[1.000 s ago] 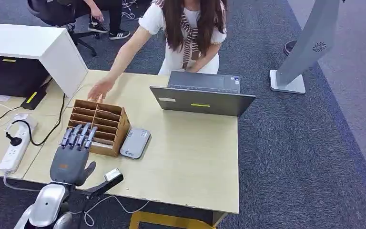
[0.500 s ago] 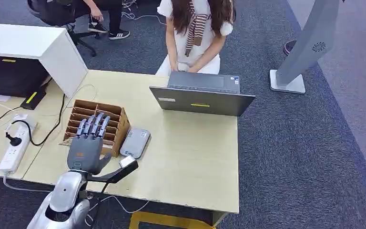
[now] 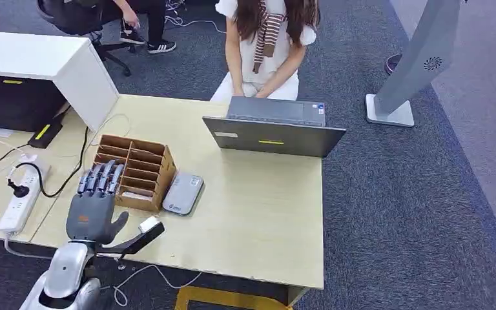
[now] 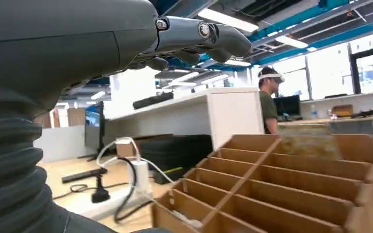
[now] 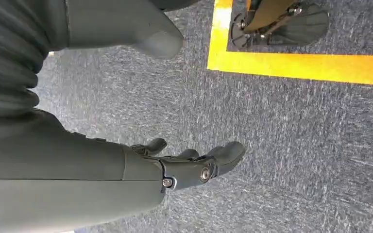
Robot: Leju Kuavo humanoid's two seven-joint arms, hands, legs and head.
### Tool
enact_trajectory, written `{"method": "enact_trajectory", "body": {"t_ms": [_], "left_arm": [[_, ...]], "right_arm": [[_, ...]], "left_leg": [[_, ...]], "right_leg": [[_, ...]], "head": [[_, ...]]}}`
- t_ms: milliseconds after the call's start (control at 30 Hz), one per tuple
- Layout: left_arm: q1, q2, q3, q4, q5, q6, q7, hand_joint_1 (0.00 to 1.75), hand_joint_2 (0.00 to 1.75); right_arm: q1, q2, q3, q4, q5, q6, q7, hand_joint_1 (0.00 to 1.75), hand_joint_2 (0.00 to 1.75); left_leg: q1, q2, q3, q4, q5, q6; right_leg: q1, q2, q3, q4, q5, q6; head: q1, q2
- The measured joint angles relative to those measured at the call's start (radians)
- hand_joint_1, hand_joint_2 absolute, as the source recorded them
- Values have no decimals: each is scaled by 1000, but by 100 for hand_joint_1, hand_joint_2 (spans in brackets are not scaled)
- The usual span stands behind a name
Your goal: Pass the card to the sensor for recognition and then transmit it.
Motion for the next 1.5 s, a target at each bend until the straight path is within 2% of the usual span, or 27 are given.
{"method": "enact_trajectory", "body": {"t_ms": [267, 500, 900, 1067, 1500], "left_arm": [[39, 78, 152, 30, 26, 59, -64, 0, 175], [35, 100, 226, 97, 29, 77, -94, 0, 175], [-7, 106, 254, 188, 25, 76, -111, 0, 175], [-59, 104, 254, 253, 20, 71, -135, 0, 175], [-186, 61, 236, 418, 16, 73, -149, 0, 175]], "right_arm": [[0, 0, 0, 0, 10, 6, -7, 0, 175], [0, 0, 0, 0, 21, 3, -6, 0, 175], [-1, 0, 0, 0, 24, 2, -4, 0, 175], [-2, 0, 0, 0, 40, 3, 5, 0, 175], [-9, 0, 0, 0, 56, 8, 13, 0, 175]], "left_leg": [[0, 0, 0, 0, 0, 0], [-1, 0, 0, 0, 0, 0], [-1, -1, 0, 0, 0, 0], [-1, -1, 0, 0, 1, 0], [-1, 0, 1, 0, 1, 0]], "right_leg": [[0, 0, 0, 0, 0, 0], [0, 0, 0, 0, 0, 0], [0, 0, 0, 0, 0, 0], [0, -1, 0, 0, 0, 0], [0, 0, 0, 0, 1, 0]], "head": [[0, 0], [0, 0], [0, 0], [0, 0], [0, 0]]}}
